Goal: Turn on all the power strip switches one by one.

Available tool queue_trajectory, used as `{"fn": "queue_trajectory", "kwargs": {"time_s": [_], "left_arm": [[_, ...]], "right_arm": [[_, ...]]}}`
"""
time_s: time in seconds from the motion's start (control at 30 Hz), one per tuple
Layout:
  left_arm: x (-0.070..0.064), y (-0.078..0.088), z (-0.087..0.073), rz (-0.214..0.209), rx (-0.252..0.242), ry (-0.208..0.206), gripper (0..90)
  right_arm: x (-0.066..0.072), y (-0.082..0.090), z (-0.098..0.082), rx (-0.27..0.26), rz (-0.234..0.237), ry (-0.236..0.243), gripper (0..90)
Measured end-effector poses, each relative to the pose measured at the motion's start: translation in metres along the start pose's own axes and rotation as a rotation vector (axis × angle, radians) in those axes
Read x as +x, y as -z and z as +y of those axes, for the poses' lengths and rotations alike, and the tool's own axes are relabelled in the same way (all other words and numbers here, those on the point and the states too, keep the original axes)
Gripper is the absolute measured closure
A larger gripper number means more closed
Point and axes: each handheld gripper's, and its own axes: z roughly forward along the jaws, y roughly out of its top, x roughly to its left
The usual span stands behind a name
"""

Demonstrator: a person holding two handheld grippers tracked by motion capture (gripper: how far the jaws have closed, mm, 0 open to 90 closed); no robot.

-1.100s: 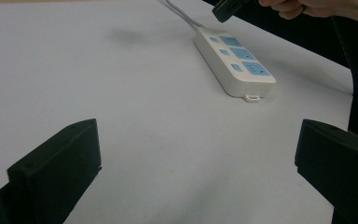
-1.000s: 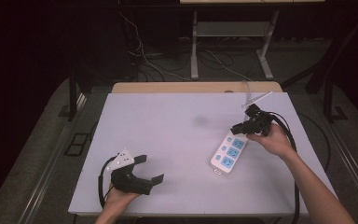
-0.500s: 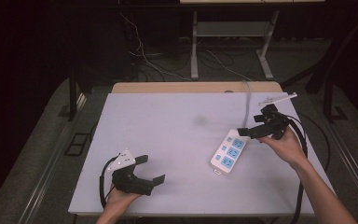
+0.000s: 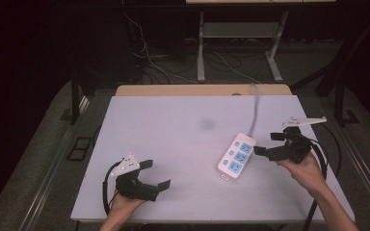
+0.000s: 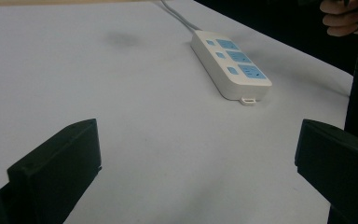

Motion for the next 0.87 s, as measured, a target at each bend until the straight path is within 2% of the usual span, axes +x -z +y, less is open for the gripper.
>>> {"fn": "queue_trajectory", "kwargs": {"time_s": [0.47,0.73,0.87], "left_arm": [[0.0,0.0,0.0,0.003,0.002,-0.001,0.0],[0.0,0.0,0.0,0.004,0.006,-0.001,0.0],[0.001,-0.001,0.0,0.004,0.009,-0.001,0.0]], "right_arm": [[0.014,0.011,-0.051,-0.065,0.007,-0.038,0.5],[0.021,0.012,-0.075,-0.091,0.006,-0.034,0.5],[0.023,0.011,-0.08,-0.088,0.009,-0.021,0.5]]}}
